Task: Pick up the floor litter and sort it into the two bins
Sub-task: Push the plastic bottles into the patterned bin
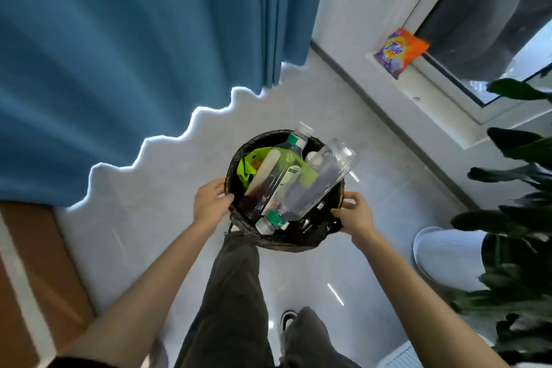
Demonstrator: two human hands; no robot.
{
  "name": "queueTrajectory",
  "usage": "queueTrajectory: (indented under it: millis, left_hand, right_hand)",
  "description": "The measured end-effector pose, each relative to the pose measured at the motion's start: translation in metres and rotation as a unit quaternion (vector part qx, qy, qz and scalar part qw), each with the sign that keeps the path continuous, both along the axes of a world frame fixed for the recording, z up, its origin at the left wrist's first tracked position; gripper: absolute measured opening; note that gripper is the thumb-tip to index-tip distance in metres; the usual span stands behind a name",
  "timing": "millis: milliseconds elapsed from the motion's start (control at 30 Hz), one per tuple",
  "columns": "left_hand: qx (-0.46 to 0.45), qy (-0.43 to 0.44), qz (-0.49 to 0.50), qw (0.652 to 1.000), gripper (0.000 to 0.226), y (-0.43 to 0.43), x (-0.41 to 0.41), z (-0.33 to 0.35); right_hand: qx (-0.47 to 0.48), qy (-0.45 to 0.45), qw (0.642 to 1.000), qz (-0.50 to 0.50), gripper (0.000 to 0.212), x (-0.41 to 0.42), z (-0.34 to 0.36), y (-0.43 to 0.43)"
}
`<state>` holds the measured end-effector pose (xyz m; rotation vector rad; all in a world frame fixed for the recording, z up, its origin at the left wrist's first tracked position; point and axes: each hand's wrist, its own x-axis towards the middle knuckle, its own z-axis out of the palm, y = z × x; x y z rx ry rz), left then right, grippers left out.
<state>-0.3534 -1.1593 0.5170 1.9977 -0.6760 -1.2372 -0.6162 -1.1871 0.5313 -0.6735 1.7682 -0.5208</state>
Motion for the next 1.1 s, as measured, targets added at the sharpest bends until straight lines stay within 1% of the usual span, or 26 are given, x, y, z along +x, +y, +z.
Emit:
queueTrajectory:
  millis: [133,167,300,500,600,700,833,1100]
  left_hand:
    - [-0.007,-0.012,-0.057,0.998,0.031,-0.081,0.043,0.009]
    - [-0.008,-0.017,-0.067,0.998,0.031,-0.088,0.047,0.013]
    - [-0.010,-0.009,-0.094,0.995,0.032,-0.170,0.081,0.027]
    - [-0.020,-0.005,-0.154,0.988,0.031,-0.281,0.095,0.037]
    - [-0.019,-0.016,-0.176,0.984,0.025,-0.334,0.084,0.040]
    - [-0.023,-0.034,-0.185,0.982,0.027,-0.383,0.064,0.036]
    - [-0.012,-0.027,-0.187,0.982,0.030,-0.449,0.037,0.018]
    - [0.022,-0.047,-0.215,0.975,0.035,-0.582,-0.029,-0.002]
  right_hand:
    - [-0.001,-0.003,0.999,-0.051,0.032,0.038,0.007,-0.063]
    - [0.003,-0.001,0.999,-0.053,0.033,0.043,0.011,-0.068]
    - [-0.007,-0.014,0.996,-0.091,0.033,0.073,0.021,-0.133]
    - [-0.022,-0.016,0.990,-0.140,0.032,0.084,0.032,-0.219]
    - [-0.028,-0.024,0.986,-0.165,0.032,0.077,0.030,-0.260]
    - [-0.027,-0.023,0.983,-0.180,0.034,0.061,0.023,-0.305]
    - [-0.023,-0.026,0.978,-0.203,0.034,0.035,0.007,-0.369]
    - [0.021,-0.030,0.978,-0.206,0.032,-0.023,-0.012,-0.487]
